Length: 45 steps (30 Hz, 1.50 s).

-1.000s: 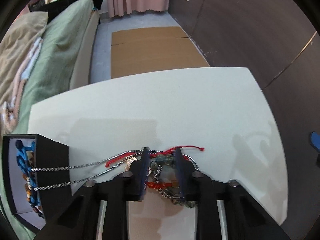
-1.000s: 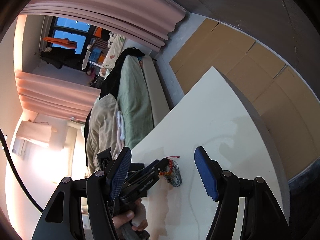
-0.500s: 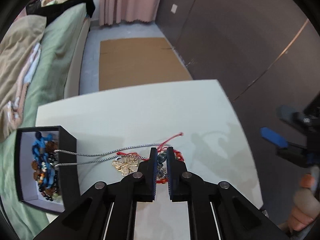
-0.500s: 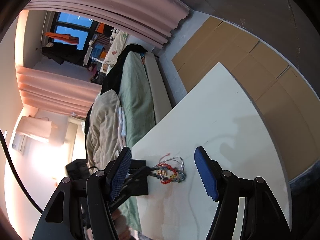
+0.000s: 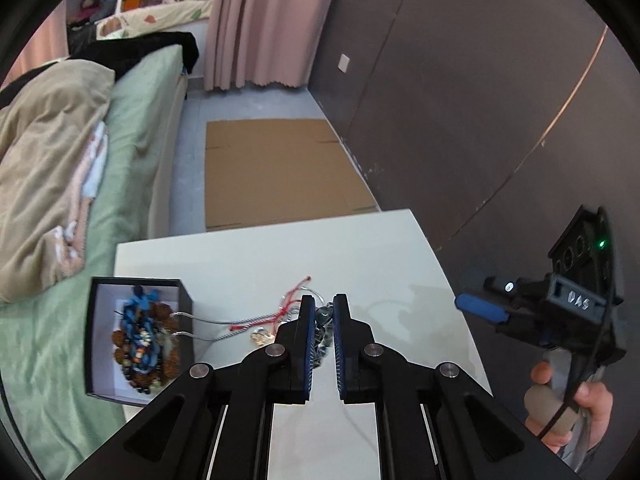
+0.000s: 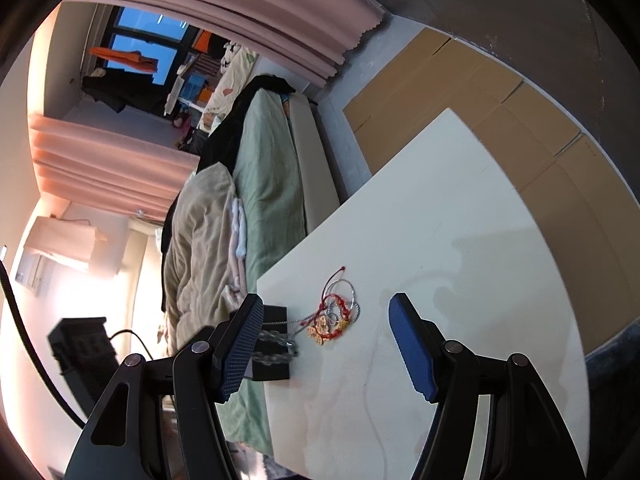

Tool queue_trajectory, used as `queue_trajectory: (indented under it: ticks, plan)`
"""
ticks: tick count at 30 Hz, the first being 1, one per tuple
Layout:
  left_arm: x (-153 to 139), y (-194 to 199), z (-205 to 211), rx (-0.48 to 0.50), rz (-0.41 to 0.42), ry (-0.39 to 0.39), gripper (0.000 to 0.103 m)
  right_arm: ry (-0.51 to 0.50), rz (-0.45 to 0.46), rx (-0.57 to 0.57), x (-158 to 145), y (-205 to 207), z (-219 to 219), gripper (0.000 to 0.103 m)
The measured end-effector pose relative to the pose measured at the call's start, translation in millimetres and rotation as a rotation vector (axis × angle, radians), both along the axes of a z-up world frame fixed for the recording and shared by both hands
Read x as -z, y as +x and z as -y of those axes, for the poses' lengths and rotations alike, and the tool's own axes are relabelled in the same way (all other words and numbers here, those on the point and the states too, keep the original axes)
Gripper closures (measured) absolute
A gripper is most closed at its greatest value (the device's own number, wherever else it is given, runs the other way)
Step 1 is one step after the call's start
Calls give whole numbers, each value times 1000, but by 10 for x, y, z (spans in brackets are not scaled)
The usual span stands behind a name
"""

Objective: Organize jewelry
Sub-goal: 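Grasp the silver chain necklaces with the left gripper and lift them, then grasp the red string tangle with the right gripper while the left gripper holds the chains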

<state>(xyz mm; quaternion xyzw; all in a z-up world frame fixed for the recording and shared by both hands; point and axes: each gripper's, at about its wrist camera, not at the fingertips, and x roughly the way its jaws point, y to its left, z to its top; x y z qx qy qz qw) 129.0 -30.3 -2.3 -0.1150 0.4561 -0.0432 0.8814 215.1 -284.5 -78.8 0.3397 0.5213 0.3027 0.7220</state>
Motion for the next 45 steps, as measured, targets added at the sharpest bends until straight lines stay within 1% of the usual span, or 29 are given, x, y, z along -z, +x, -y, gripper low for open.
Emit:
queue_trajectory:
  ticks: [5,11,14,17,19,21,24,27,29,32,34,36,44,45]
  plan:
    - [-19,-67,-160,-45,26,12,94,-28,7,-59,37,-26,-207,36]
    - [38,-103,-367,-92,48,-36,94,-85,10,-125,118,-18,-484,37]
    - [83,-128,-450,-112,63,-62,94,-121,7,-150,193,-10,-624,40]
    - [128,-171,-547,-132,84,-99,94,-155,6,-170,268,12,-761,45]
    - [166,-209,-633,-149,97,-128,94,-176,10,-186,313,26,-872,52]
    - [198,-232,-711,-163,101,-152,94,-208,19,-197,347,23,-975,55]
    - [202,-260,-819,-176,104,-187,94,-274,35,-210,397,14,-1129,56]
    - [176,-282,-893,-180,116,-195,94,-334,58,-221,442,22,-1268,64]
    - [165,-300,-941,-181,121,-207,94,-379,70,-224,471,27,-1345,65]
    - [144,-334,-1030,-190,131,-220,94,-463,83,-230,507,29,-1448,75]
    - [131,-362,-1099,-202,137,-225,94,-502,72,-240,552,26,-1489,89]
    - [135,-384,-1178,-212,139,-237,94,-546,98,-239,523,9,-1511,90]
    - [144,-463,-1332,-237,138,-259,94,-601,128,-245,483,-43,-1543,90]
    - [139,-478,-1354,-244,140,-260,94,-611,133,-240,479,-48,-1543,94]
